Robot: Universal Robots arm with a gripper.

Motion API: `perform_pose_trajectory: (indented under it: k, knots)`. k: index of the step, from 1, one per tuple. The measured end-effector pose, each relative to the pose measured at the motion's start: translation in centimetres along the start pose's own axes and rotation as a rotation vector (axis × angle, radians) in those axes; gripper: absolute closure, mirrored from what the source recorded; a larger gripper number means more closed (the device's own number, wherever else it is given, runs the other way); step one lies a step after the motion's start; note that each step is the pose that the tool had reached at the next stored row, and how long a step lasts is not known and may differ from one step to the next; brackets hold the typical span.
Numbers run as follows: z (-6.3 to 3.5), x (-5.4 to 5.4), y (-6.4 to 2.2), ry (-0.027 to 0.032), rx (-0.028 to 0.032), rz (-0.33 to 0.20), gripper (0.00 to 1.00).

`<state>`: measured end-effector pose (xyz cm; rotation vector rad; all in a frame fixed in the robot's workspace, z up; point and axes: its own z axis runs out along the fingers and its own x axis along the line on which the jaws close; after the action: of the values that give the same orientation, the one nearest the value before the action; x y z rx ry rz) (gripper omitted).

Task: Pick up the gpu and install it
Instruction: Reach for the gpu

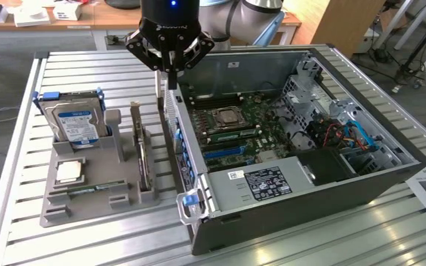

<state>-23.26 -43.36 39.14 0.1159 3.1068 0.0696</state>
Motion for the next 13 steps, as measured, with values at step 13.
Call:
perform_pose_trajectory:
  k: [13]
  knots:
    - [0.75, 2.8, -3.33, 0.0001, 0.0001, 0.0, 0.89]
